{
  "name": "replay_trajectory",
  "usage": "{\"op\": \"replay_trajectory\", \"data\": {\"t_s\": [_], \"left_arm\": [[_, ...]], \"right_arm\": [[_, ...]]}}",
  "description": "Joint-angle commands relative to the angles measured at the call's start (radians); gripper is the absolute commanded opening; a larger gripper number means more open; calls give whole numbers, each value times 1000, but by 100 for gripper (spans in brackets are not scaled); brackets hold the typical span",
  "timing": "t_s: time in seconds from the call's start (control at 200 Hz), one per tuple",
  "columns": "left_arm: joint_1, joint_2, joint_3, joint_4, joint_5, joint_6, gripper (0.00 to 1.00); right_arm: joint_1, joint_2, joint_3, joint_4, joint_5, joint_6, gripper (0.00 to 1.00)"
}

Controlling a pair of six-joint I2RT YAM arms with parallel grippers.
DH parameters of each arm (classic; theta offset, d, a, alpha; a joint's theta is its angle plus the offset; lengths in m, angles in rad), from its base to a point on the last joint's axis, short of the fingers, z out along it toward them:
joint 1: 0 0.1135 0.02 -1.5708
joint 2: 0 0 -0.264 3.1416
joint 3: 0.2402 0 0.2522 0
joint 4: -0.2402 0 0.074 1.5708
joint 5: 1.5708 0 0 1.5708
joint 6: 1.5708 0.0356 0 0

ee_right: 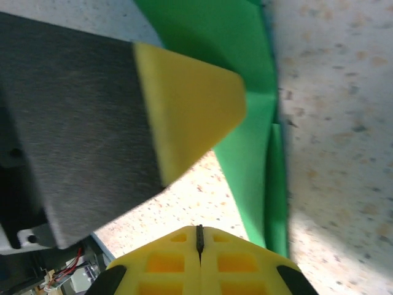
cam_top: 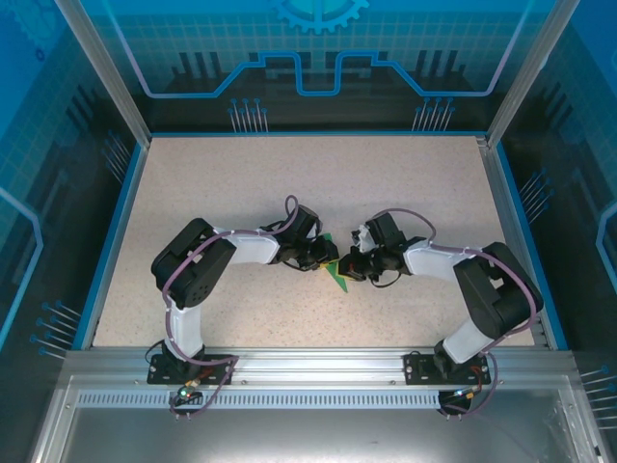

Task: Fold a paper plane with a square sheet of paper (pick it up from the middle)
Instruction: Fold the wing for the fifth time at the center of the table.

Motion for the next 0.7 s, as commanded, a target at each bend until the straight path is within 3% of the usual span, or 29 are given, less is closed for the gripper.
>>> {"op": "replay_trajectory", "data": {"t_s": [0.0, 0.355, 0.695], "left_arm": [[-2, 51, -9, -108, -37, 16, 28], [-1, 48, -9, -111, -39, 18, 28], [-2, 48, -15, -112, -42, 19, 28]], "right_arm": [[28, 25, 11, 50, -24, 48, 0], [26, 151, -25, 80, 57, 58, 0], [21, 62, -53, -30, 20, -8, 1]]}}
